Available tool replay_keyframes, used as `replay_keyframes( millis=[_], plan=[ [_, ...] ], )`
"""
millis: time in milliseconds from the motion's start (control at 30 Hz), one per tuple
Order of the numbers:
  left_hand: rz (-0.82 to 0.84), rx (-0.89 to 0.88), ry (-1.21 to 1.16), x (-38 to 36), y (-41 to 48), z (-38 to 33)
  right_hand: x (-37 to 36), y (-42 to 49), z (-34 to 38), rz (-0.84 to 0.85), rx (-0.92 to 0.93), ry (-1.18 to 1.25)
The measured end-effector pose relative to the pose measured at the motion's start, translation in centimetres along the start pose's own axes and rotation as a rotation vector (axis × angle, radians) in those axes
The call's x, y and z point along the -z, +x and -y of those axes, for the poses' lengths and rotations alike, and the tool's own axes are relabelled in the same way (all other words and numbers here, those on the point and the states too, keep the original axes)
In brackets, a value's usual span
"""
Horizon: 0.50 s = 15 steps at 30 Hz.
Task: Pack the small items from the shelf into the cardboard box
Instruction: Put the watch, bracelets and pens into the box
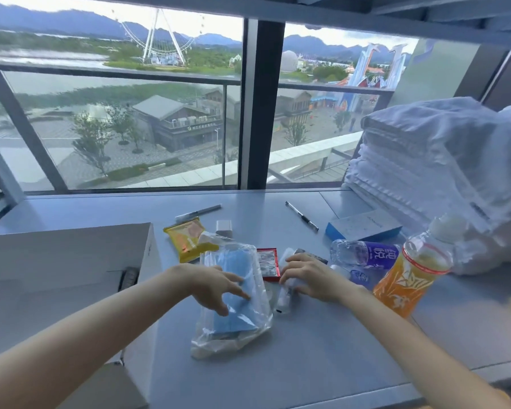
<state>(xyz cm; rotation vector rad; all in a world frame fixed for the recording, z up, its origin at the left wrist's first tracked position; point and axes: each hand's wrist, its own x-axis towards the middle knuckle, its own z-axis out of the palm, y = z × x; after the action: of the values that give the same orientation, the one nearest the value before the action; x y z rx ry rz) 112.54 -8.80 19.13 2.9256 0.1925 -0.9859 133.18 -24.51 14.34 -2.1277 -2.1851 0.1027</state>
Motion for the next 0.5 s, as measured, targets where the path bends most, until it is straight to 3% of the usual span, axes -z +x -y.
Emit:
replay_keyframes(
  millis=[133, 300, 500],
  plan=[
    [0.074, 0.039, -0.099, 0.7, 0.3, 0.3, 0.4, 0.3, -1.0, -0.011, 0.115, -0.078],
    [0.106, 0.061, -0.192, 0.9, -0.1, 1.2, 2.4, 2.8, -2.7, -0.052, 0.010, -0.096],
    [0.013, 0.097, -0.314, 0.9, -0.2, 2.2, 3.2, 6.3, -3.9, 0.094, -0.185, -0.069]
  ],
)
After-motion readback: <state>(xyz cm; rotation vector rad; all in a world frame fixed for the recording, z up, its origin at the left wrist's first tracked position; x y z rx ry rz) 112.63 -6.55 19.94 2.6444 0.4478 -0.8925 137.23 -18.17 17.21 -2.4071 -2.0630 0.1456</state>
